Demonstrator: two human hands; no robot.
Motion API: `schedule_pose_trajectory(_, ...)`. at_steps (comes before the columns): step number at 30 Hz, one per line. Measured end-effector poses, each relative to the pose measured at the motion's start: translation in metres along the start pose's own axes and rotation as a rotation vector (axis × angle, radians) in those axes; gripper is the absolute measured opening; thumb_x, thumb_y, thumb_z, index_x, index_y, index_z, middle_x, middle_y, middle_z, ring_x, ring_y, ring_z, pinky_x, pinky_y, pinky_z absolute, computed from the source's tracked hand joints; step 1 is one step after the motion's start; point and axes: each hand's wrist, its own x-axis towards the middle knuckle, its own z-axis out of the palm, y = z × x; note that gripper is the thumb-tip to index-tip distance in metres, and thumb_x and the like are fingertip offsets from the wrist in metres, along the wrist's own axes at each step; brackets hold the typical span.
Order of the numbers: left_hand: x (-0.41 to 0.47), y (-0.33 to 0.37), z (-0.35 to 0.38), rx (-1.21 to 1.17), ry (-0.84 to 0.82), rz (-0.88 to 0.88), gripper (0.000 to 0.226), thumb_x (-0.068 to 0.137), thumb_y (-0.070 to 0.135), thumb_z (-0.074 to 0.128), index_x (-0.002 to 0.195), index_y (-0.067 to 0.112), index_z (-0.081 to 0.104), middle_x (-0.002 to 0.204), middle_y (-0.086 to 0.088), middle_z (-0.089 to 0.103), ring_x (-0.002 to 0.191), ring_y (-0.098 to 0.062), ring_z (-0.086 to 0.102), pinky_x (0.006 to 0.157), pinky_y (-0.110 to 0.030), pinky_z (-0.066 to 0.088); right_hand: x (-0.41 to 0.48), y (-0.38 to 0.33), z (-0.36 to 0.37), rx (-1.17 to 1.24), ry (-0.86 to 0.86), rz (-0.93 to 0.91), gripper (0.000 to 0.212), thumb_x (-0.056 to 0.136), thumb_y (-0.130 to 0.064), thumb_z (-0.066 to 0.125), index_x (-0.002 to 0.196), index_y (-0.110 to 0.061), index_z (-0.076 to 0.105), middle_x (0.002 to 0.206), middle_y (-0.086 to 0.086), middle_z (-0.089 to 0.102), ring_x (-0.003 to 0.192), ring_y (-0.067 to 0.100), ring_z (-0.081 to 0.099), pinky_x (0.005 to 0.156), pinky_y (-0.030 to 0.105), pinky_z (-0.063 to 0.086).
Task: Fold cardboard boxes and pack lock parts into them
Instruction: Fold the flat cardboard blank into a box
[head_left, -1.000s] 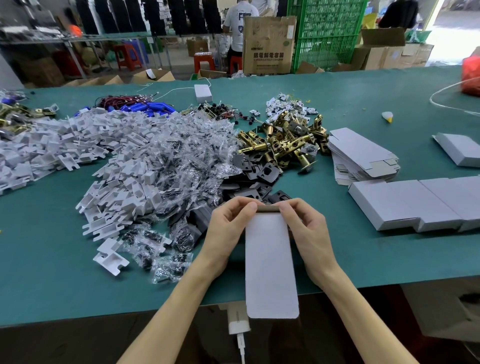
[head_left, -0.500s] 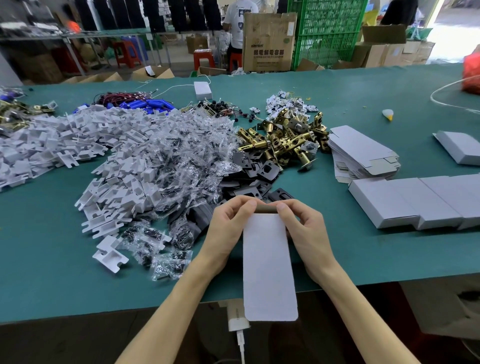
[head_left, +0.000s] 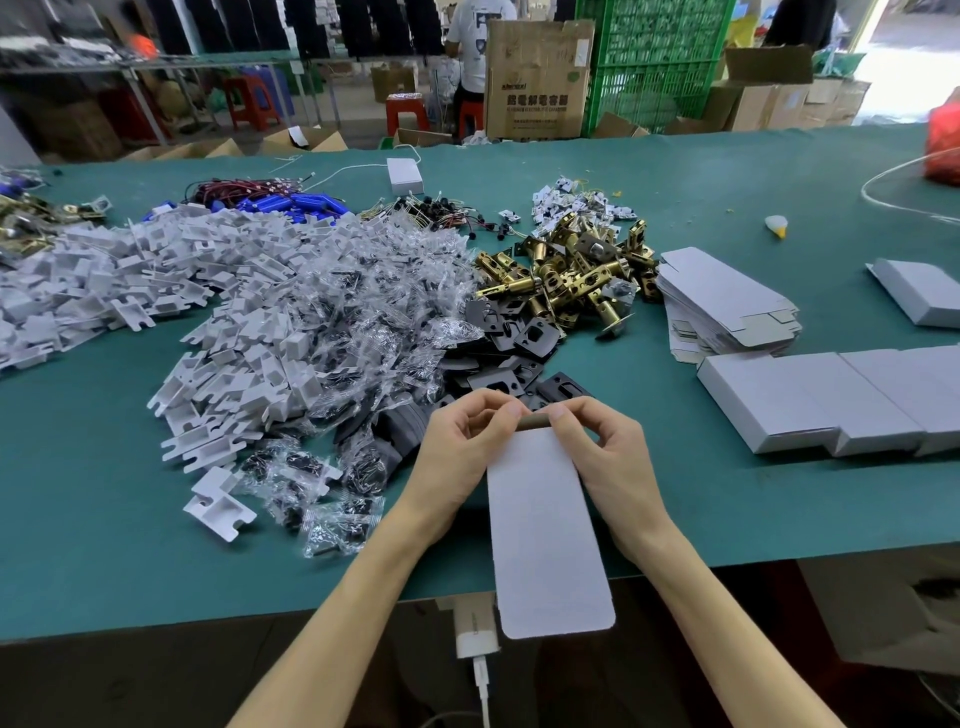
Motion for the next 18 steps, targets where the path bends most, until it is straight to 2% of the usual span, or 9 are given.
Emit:
schedule_pose_trajectory(2,0.0,-0.0007,-0.001,0.017,-0.006,0.009,0.012,0.102,0.012,0.064,0.1,0.004,0.072,0.095,-0.012,0.074,0.082,-0.018,0.063,0.074,-0.035,0.049,0.0001,0.0006,0.0002,-0.012,0.001,0.008,0.021,0.102,-0.018,0.06,0.09,-0.017,0.077,0.092,0.0,0.076,0.087,0.026,0.068,0.076,0.043,0.054)
schedule_pose_trajectory(6,0.0004,-0.0027,-0.0027,0.018,-0.007,0.008,0.009,0.1,0.005,0.065,0.105,0.003,0.072,0.097,-0.005,0.074,0.084,-0.017,0.062,0.073,-0.033,0.05,0.0012,0.0043,-0.0003,-0.035,-0.002,0.032,0.016,0.099,-0.015,0.061,0.094,-0.021,0.075,0.096,-0.001,0.075,0.092,0.031,0.068,0.079,0.051,0.056)
schedule_pose_trajectory(11,0.0015,-0.0047,-0.0029,-0.042,0.001,-0.02,0.012,0.1,0.003,0.064,0.109,0.006,0.072,0.095,-0.004,0.07,0.085,-0.021,0.06,0.072,-0.031,0.05,0.0013,0.0043,0.0003,-0.028,0.006,0.023,0.014,0.097,-0.016,0.061,0.097,-0.022,0.074,0.097,-0.005,0.074,0.093,0.016,0.067,0.079,0.036,0.055)
schedule_pose_trajectory(15,0.0027,-0.0057,-0.0028,-0.027,0.003,-0.034,0.01,0.099,0.003,0.064,0.106,0.004,0.072,0.095,-0.002,0.072,0.084,-0.017,0.062,0.07,-0.026,0.051,0.0009,0.003,0.0007,-0.007,-0.017,0.044,0.012,0.088,-0.026,0.06,0.089,-0.026,0.072,0.093,-0.004,0.072,0.088,0.02,0.065,0.071,0.034,0.052)
schedule_pose_trajectory(18,0.003,-0.0072,-0.0035,-0.008,-0.001,-0.033,0.007,0.099,0.003,0.066,0.101,0.005,0.072,0.092,-0.001,0.073,0.081,-0.015,0.062,0.067,-0.024,0.051,0.0011,0.0016,0.0,-0.003,-0.028,0.051,0.011,0.084,-0.024,0.059,0.085,-0.026,0.07,0.091,-0.002,0.071,0.085,0.019,0.064,0.068,0.034,0.051)
